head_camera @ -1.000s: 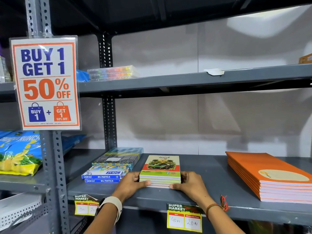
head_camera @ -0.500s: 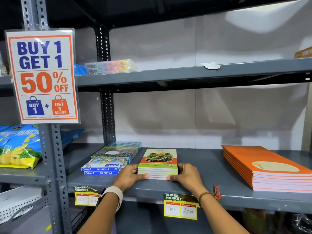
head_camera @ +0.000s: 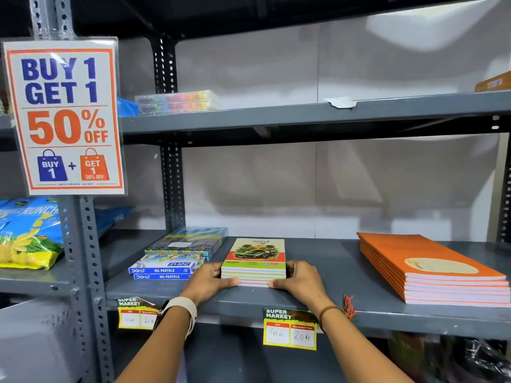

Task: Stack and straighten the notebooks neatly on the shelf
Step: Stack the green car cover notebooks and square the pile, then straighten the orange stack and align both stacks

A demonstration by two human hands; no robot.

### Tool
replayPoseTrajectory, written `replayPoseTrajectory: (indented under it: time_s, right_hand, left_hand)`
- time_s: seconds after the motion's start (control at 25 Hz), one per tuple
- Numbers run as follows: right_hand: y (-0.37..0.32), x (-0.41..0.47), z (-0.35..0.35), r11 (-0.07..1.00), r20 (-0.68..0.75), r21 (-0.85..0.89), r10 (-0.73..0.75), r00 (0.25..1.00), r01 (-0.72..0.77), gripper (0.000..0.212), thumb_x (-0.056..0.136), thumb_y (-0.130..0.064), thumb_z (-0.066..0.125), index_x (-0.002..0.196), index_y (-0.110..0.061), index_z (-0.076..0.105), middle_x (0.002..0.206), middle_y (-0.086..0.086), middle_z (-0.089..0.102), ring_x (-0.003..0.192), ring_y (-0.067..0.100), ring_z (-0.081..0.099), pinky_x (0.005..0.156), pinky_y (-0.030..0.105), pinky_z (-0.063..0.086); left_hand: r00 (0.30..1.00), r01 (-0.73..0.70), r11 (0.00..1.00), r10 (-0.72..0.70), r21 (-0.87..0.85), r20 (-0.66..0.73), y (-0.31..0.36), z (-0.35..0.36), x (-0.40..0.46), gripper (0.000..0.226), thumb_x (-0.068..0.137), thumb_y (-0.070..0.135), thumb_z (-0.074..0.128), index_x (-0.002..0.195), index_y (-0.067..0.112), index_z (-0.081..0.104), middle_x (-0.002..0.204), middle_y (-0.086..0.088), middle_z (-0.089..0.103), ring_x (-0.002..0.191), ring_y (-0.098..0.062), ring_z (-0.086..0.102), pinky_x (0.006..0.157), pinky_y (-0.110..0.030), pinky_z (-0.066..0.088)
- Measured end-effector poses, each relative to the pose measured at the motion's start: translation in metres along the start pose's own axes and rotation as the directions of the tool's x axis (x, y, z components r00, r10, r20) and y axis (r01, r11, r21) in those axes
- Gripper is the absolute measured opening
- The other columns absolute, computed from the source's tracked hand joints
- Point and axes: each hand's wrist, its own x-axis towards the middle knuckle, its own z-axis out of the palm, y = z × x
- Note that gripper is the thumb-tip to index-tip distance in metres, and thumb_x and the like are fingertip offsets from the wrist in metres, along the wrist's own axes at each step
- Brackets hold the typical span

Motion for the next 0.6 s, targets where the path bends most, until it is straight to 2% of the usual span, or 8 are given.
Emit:
replayPoseTrajectory:
  time_s: [0.12,0.2,0.28,0.32,0.36,0.4,0.48,0.6]
  right_hand:
    - [-0.003,-0.001,-0.002,0.999,0.004,0.044,-0.007,1.0,0.007,0.039,0.063,-0.043,0.084,0.095,-0.026,0.07,0.1,-0.01,0.076,0.086,0.006,0.068,0.076,0.024,0.054]
    - [-0.008,-0.004,-0.006,0.977,0.04,0.21,0.029,0.999,-0.037,0.046,0.064,-0.046,0.083,0.1,-0.023,0.064,0.104,-0.011,0.073,0.081,-0.001,0.064,0.069,0.017,0.051]
    - [-0.016,-0.008,-0.015,0.925,0.089,0.363,0.084,0.993,-0.11,0.06,0.07,-0.052,0.078,0.116,-0.021,0.056,0.124,-0.004,0.064,0.086,-0.002,0.059,0.072,0.016,0.048]
    - [-0.019,-0.007,-0.02,0.917,0.089,0.373,0.113,0.99,-0.139,0.076,0.073,-0.057,0.073,0.132,-0.018,0.047,0.14,0.002,0.053,0.102,0.007,0.059,0.084,0.022,0.049]
    - [-0.022,-0.006,-0.027,0.917,0.069,0.366,0.143,0.987,-0.159,0.091,0.076,-0.061,0.067,0.146,-0.015,0.032,0.153,0.005,0.037,0.125,0.019,0.05,0.101,0.032,0.044]
    - [-0.024,-0.005,-0.036,0.918,0.029,0.366,0.153,0.988,-0.153,0.097,0.079,-0.064,0.061,0.152,-0.017,0.019,0.16,0.005,0.022,0.141,0.025,0.032,0.112,0.04,0.033]
    - [-0.031,-0.001,-0.059,0.913,-0.089,0.398,0.133,0.987,-0.087,0.092,0.085,-0.063,0.052,0.154,-0.018,0.01,0.163,0.003,0.009,0.149,0.023,0.011,0.118,0.039,0.016]
    - [-0.033,0.004,-0.109,0.928,-0.241,0.371,0.109,0.964,-0.012,0.086,0.091,-0.062,0.041,0.154,-0.011,0.013,0.163,0.004,0.011,0.15,0.019,0.009,0.119,0.033,0.01]
  left_hand:
    - [0.997,0.046,0.999,-0.046,-0.002,0.058,0.007,-0.003,-0.001,0.059,0.064,0.04,0.083,0.114,0.013,0.069,0.121,-0.004,0.07,0.107,-0.015,0.068,0.107,-0.035,0.045]
    - [0.997,0.078,0.995,-0.08,0.06,0.025,0.022,-0.006,0.001,0.092,0.064,0.063,0.073,0.136,0.01,0.052,0.138,-0.001,0.056,0.127,-0.019,0.055,0.114,-0.036,0.036]
    - [0.996,0.062,0.995,-0.057,0.077,-0.067,0.045,-0.002,0.01,0.105,0.068,0.079,0.055,0.148,0.013,0.035,0.152,-0.003,0.04,0.14,-0.022,0.039,0.118,-0.041,0.027]
    - [0.993,0.046,0.995,-0.036,0.087,-0.113,0.06,0.003,0.017,0.102,0.073,0.08,0.044,0.15,0.014,0.03,0.156,-0.004,0.033,0.143,-0.024,0.033,0.119,-0.044,0.024]
    - [0.988,0.03,0.994,-0.014,0.103,-0.152,0.078,0.012,0.025,0.095,0.08,0.078,0.033,0.151,0.014,0.027,0.158,-0.005,0.028,0.146,-0.025,0.028,0.12,-0.045,0.02]
    - [0.982,0.006,0.994,0.014,0.109,-0.188,0.096,0.024,0.034,0.087,0.087,0.073,0.025,0.151,0.015,0.026,0.16,-0.006,0.025,0.147,-0.025,0.024,0.121,-0.045,0.018]
    - [0.971,-0.051,0.999,0.054,0.019,-0.234,0.132,0.054,0.048,0.075,0.094,0.063,0.018,0.152,0.016,0.026,0.16,-0.004,0.023,0.149,-0.023,0.02,0.122,-0.042,0.014]
    - [0.979,-0.102,0.966,0.055,-0.235,-0.199,0.173,0.106,0.065,0.065,0.098,0.054,0.019,0.152,0.018,0.024,0.161,-0.002,0.021,0.149,-0.022,0.018,0.12,-0.038,0.013]
